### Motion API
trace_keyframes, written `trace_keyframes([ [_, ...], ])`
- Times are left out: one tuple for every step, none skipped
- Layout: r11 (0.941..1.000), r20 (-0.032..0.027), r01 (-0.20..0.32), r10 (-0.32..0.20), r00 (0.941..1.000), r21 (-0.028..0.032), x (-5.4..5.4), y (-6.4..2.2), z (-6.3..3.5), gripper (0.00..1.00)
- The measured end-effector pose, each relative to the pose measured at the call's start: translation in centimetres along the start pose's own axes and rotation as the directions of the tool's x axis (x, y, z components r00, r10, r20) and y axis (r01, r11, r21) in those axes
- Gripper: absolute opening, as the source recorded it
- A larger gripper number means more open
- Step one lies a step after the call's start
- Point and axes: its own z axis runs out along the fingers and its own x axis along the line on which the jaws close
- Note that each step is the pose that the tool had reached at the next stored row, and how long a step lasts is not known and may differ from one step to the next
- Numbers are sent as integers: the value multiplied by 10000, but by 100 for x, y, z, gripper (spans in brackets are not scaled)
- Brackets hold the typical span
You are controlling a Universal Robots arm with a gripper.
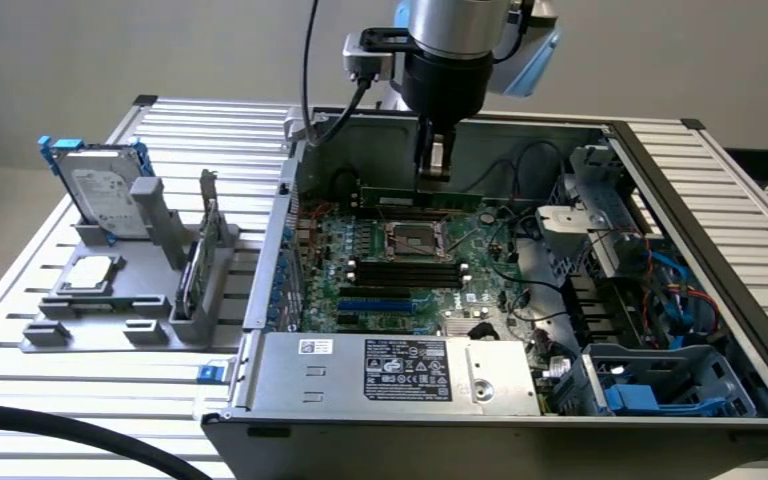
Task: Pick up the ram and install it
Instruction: 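Insert the ram into the slot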
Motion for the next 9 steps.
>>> trace_keyframes([
  [10000, 0, 0, 0, 10000, 0, 0, 0, 0, 14],
  [10000, 1, 0, 0, 10000, 1, 0, 0, 0, 14],
  [10000, 1, 0, 0, 10000, 0, 0, 0, 0, 14],
  [10000, 1, 0, 0, 10000, 0, 0, 0, 0, 14],
  [10000, 0, 0, 0, 10000, 0, 0, 0, 0, 14],
  [10000, 0, 0, 0, 10000, 1, 0, 0, 0, 14],
  [10000, 0, 0, 0, 10000, 0, 0, 0, 0, 14],
  [10000, 0, 0, 0, 10000, 0, 0, 0, 0, 14],
  [10000, 1, 0, 0, 10000, 0, 0, 0, 0, 14],
])
